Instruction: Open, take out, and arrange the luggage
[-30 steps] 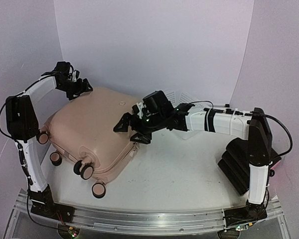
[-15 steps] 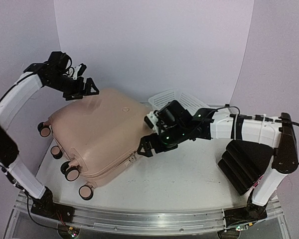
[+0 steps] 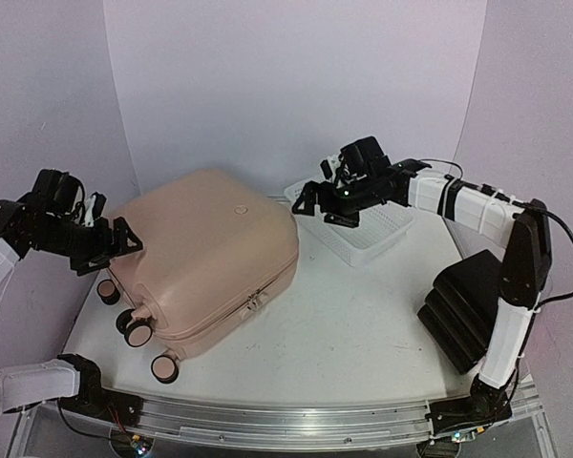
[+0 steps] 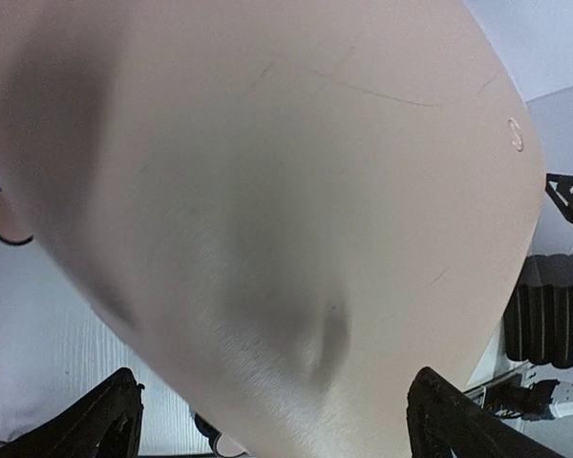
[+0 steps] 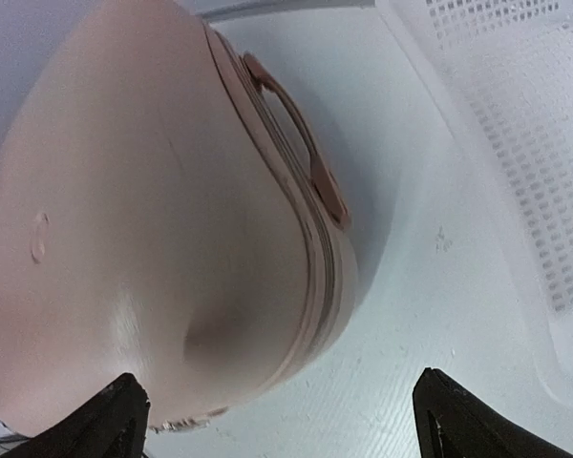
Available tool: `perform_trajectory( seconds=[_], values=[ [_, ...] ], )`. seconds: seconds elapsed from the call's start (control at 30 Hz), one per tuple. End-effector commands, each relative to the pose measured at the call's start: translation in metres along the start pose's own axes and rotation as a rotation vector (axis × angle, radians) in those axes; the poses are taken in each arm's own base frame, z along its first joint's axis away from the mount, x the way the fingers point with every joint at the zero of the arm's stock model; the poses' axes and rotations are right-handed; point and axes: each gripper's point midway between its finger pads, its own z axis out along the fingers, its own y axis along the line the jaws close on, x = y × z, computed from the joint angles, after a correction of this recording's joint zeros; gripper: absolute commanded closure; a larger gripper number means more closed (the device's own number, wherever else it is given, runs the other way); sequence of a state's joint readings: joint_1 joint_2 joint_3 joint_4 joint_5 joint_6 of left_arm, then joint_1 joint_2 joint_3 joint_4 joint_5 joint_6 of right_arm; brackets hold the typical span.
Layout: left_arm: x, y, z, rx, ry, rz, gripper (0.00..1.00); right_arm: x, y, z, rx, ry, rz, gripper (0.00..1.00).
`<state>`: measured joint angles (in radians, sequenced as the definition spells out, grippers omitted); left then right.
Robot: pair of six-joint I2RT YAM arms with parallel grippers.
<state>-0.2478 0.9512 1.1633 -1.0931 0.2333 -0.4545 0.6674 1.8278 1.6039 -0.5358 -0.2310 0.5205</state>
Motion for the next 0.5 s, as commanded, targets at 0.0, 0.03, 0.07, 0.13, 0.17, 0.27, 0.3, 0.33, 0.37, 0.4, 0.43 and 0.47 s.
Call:
perform_trajectory(
  seconds=[0.0, 0.03, 0.07, 0.13, 0.17, 0.27, 0.3, 0.33, 0.37, 0.4, 0.43, 0.47],
  values=[
    [0.003, 0.023, -0.002, -0.069, -0.095, -0.148, 0.03, -0.035, 0.045, 0.017, -0.177, -0.011, 0.05, 0.02],
    [0.006, 0.025, 0.002, -0.07, -0.093, -0.155, 0.03, -0.039, 0.049, 0.025, -0.2, -0.001, 0.062, 0.02],
    [0.007, 0.027, 0.007, -0.07, -0.088, -0.164, 0.03, -0.042, 0.053, 0.033, -0.223, 0.007, 0.068, 0.02],
    [0.006, 0.025, 0.015, -0.053, -0.078, -0.169, 0.03, -0.045, 0.058, 0.048, -0.263, 0.025, 0.094, 0.02],
    [0.004, 0.023, 0.019, -0.042, -0.076, -0.167, 0.02, -0.047, 0.064, 0.05, -0.293, 0.029, 0.101, 0.02],
    [-0.003, 0.018, 0.03, -0.022, -0.073, -0.154, 0.01, -0.044, 0.075, 0.055, -0.372, 0.039, 0.128, 0.02],
    [-0.006, 0.017, 0.035, -0.018, -0.071, -0.149, 0.0, -0.041, 0.076, 0.055, -0.386, 0.041, 0.134, 0.02],
    [-0.009, 0.016, 0.041, -0.015, -0.066, -0.143, 0.01, -0.037, 0.077, 0.056, -0.395, 0.047, 0.138, 0.02],
    [-0.012, 0.015, 0.048, -0.017, -0.053, -0.139, 0.0, -0.032, 0.079, 0.057, -0.406, 0.057, 0.14, 0.02],
    [-0.016, 0.014, 0.054, -0.014, -0.048, -0.134, 0.01, -0.025, 0.081, 0.056, -0.414, 0.068, 0.139, 0.03],
    [-0.019, 0.013, 0.06, -0.015, -0.041, -0.125, 0.01, -0.018, 0.083, 0.057, -0.421, 0.08, 0.141, 0.03],
    [-0.024, 0.013, 0.065, -0.016, -0.04, -0.119, 0.01, -0.011, 0.087, 0.055, -0.437, 0.086, 0.137, 0.04]
  ],
)
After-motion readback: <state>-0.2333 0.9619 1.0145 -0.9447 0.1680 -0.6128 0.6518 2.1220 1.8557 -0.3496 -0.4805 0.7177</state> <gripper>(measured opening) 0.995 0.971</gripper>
